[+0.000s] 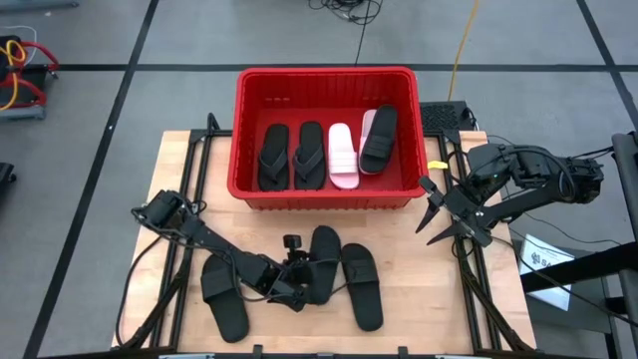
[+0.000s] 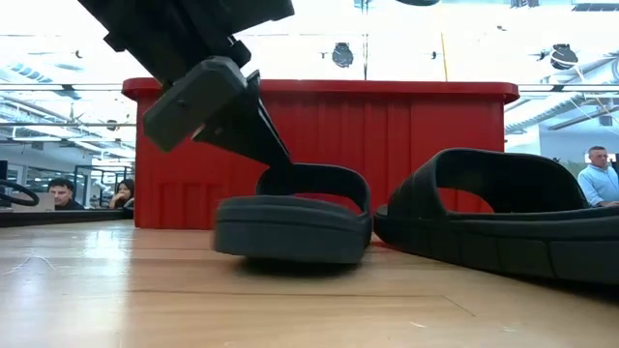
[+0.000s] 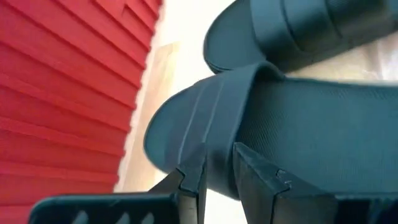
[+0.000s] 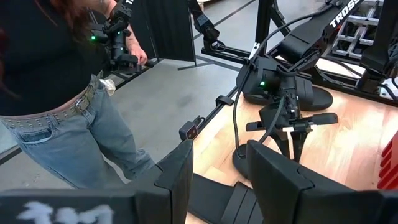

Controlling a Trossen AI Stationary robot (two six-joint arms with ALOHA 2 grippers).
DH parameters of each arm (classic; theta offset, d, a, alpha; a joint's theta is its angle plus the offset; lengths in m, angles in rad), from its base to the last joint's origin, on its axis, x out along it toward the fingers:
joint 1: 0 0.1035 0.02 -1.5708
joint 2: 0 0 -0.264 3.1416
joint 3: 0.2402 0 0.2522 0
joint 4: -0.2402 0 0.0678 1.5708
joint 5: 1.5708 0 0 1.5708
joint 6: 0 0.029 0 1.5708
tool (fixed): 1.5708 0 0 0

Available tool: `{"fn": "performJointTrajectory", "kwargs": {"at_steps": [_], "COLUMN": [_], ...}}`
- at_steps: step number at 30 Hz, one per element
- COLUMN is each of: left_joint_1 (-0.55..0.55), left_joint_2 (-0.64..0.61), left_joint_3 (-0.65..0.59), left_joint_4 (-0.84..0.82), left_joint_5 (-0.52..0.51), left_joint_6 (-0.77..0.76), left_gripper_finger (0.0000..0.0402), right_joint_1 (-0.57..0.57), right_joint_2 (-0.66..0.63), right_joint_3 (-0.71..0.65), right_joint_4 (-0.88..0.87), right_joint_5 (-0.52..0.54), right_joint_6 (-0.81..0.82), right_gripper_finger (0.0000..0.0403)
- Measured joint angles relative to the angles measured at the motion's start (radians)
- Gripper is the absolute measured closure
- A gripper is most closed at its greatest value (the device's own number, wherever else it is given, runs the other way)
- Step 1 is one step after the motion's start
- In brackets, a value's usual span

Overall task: Pick and place slides into bin
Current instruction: Put the black slide into the red bin

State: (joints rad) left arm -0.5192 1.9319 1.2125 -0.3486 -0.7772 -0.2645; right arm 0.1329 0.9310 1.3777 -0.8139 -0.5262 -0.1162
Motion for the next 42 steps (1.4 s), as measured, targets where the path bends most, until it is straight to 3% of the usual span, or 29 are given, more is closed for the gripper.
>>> {"fn": "performJointTrajectory", "kwargs": {"at_steps": [12,18,30,42], "left_joint_1": [0.05,0.08,0.149,0.198], "left_joint_2": [0.0,0.0,-0.001,-0.001], "left_joint_3": [0.0,0.0,0.0,0.0], "left_joint_4": [-0.075,-0.068,-0.064,-0.026], "left_joint_5": [-0.012,-0.009,0.025,0.021], "left_joint_6": [0.0,0.089,0.098,0.204], "left_gripper_finger": [0.0325,0.0325,0.0325,0.0325], "right_joint_1": [0.0,0.0,0.0,-0.001], "right_joint_2": [0.0,0.0,0.0,0.0], "right_joint_3": [0.0,0.0,0.0,0.0], "right_joint_4": [0.002,0.002,0.002,0.002], "right_joint_5": [0.001,0.001,0.002,0.002], "right_joint_6": [0.0,0.0,0.0,0.0], "right_gripper_finger": [0.0264,0.0264,0.0264,0.0264]}}
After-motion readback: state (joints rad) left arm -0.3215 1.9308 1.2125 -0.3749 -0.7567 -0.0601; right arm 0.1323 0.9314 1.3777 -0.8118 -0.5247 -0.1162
